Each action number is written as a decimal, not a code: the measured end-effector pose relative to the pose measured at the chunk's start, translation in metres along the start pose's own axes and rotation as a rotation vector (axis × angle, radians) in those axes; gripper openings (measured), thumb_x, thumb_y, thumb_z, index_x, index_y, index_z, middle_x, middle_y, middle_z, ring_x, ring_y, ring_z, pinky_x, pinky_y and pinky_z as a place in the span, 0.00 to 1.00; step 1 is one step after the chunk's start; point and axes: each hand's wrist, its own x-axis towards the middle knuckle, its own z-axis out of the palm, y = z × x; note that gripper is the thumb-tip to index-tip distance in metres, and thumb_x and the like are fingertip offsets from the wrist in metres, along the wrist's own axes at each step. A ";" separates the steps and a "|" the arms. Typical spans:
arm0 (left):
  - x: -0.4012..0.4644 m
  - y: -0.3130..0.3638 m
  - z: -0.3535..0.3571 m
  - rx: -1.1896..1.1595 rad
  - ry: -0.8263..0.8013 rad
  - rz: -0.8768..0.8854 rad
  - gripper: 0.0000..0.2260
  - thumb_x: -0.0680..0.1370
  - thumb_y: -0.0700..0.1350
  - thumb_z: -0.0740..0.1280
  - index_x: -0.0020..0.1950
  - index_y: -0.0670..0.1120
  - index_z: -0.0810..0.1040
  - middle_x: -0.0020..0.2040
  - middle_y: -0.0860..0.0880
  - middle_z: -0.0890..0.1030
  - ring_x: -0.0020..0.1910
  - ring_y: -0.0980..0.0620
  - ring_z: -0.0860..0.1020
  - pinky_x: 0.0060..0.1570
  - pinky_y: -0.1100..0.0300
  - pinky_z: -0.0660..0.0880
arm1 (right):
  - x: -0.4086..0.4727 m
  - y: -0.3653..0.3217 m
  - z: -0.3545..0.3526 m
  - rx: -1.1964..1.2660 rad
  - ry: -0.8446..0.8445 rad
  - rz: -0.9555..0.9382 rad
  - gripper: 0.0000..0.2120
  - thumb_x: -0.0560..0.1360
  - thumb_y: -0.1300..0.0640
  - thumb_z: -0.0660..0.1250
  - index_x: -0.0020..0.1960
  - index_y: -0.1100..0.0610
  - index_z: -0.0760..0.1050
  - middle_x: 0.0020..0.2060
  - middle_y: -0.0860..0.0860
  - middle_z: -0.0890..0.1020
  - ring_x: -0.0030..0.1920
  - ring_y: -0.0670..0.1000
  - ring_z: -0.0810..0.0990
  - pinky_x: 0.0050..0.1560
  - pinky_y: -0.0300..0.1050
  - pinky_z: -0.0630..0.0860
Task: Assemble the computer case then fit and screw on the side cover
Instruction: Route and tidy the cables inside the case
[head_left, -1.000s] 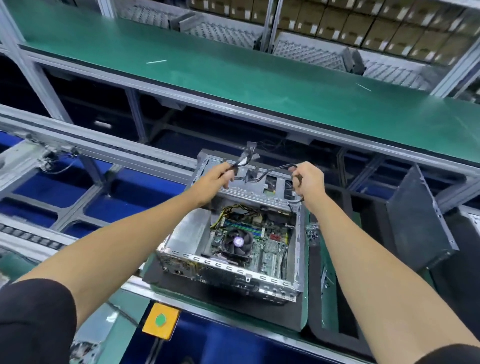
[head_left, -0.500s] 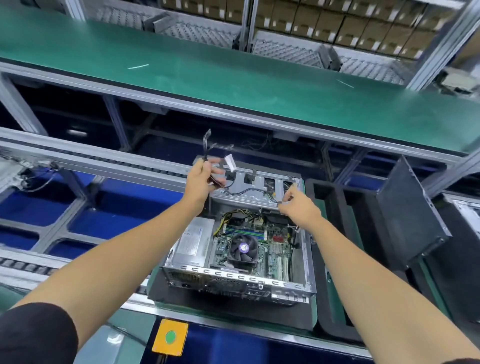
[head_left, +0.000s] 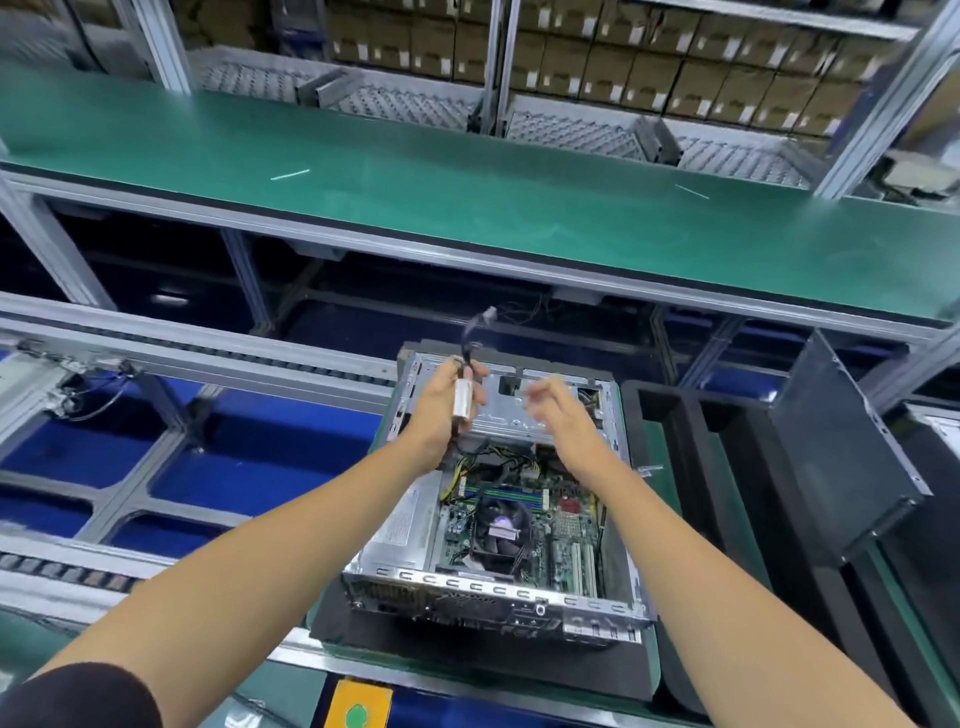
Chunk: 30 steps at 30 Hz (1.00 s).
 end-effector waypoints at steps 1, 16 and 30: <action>-0.003 -0.003 0.005 0.051 -0.026 0.002 0.10 0.75 0.49 0.61 0.51 0.47 0.77 0.34 0.49 0.78 0.22 0.56 0.68 0.20 0.66 0.61 | 0.005 -0.012 0.005 0.098 0.067 -0.015 0.11 0.73 0.51 0.61 0.55 0.50 0.73 0.50 0.48 0.79 0.42 0.36 0.77 0.42 0.33 0.70; -0.030 -0.041 0.039 0.477 -0.147 0.008 0.13 0.86 0.56 0.56 0.60 0.48 0.72 0.55 0.45 0.81 0.49 0.53 0.78 0.48 0.57 0.74 | 0.009 0.024 0.014 0.503 0.284 0.031 0.14 0.77 0.73 0.60 0.38 0.58 0.72 0.26 0.48 0.74 0.26 0.46 0.69 0.28 0.38 0.67; 0.000 -0.076 0.050 0.494 -0.223 0.054 0.08 0.82 0.47 0.69 0.59 0.59 0.79 0.47 0.57 0.83 0.41 0.56 0.81 0.42 0.63 0.75 | -0.002 0.077 -0.001 0.398 0.154 0.125 0.10 0.75 0.53 0.61 0.44 0.52 0.81 0.38 0.51 0.85 0.28 0.50 0.79 0.33 0.39 0.74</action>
